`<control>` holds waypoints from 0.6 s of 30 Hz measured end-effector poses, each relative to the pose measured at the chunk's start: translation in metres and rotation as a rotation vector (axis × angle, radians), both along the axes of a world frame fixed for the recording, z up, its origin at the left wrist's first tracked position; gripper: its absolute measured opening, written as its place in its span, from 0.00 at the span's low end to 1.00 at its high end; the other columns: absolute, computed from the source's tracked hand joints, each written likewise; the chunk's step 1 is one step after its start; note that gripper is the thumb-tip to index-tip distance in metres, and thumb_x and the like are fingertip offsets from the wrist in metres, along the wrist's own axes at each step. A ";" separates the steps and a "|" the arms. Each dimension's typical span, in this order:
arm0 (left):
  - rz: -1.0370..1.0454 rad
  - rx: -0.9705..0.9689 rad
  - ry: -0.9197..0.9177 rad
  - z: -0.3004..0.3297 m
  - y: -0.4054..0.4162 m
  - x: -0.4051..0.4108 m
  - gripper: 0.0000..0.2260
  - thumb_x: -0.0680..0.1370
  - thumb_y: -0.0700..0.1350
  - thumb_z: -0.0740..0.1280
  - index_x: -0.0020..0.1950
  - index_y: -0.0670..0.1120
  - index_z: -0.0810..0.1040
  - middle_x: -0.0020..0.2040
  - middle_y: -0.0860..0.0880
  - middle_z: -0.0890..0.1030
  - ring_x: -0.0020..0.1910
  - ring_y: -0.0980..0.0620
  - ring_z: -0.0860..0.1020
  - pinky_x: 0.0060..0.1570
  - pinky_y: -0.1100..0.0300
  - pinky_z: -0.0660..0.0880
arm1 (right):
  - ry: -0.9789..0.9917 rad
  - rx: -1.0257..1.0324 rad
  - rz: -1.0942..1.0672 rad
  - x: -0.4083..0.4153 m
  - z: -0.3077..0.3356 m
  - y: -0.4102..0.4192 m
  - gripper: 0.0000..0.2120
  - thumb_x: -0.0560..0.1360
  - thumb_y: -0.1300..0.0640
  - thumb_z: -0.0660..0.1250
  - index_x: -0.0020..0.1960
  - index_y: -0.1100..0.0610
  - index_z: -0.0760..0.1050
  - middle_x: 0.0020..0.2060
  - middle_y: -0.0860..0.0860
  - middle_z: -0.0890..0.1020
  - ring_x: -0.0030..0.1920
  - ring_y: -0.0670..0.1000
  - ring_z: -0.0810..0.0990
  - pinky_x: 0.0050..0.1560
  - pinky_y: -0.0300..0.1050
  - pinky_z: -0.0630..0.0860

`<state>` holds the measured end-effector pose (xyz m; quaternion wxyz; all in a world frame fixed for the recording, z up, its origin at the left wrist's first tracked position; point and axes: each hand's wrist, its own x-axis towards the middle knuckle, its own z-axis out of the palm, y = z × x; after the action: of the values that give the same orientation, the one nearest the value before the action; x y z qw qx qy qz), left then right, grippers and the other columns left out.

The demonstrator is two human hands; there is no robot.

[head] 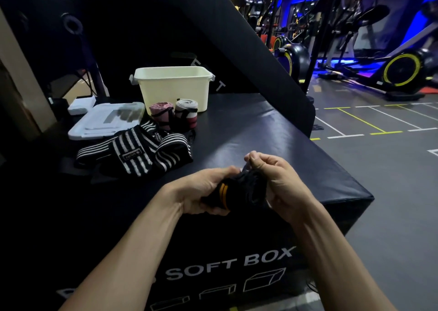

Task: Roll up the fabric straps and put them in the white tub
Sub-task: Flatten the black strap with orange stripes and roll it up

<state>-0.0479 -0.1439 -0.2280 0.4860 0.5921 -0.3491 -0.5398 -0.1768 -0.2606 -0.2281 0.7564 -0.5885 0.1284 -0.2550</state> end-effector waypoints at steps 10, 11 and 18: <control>0.153 -0.171 0.206 0.009 0.009 0.008 0.15 0.80 0.55 0.62 0.40 0.48 0.79 0.34 0.44 0.68 0.19 0.54 0.64 0.17 0.69 0.59 | 0.086 0.043 0.087 0.004 -0.009 0.001 0.10 0.74 0.61 0.70 0.49 0.68 0.78 0.37 0.63 0.79 0.36 0.59 0.76 0.29 0.44 0.74; 0.166 -0.146 0.188 0.009 0.008 0.008 0.16 0.81 0.56 0.61 0.40 0.47 0.76 0.34 0.44 0.68 0.18 0.54 0.64 0.17 0.70 0.57 | 0.062 0.039 0.049 0.004 -0.011 0.000 0.10 0.75 0.59 0.70 0.50 0.67 0.77 0.39 0.63 0.79 0.37 0.58 0.75 0.32 0.44 0.73; 0.396 -0.262 -0.077 0.002 0.006 0.006 0.12 0.83 0.54 0.64 0.50 0.46 0.76 0.37 0.47 0.77 0.29 0.50 0.77 0.24 0.61 0.73 | 0.196 -0.131 -0.014 -0.008 -0.004 0.002 0.25 0.76 0.33 0.58 0.63 0.47 0.78 0.54 0.49 0.85 0.46 0.59 0.86 0.38 0.46 0.79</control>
<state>-0.0421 -0.1381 -0.2263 0.6414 0.6009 -0.3116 -0.3611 -0.1848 -0.2582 -0.2320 0.6982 -0.6580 0.1891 -0.2094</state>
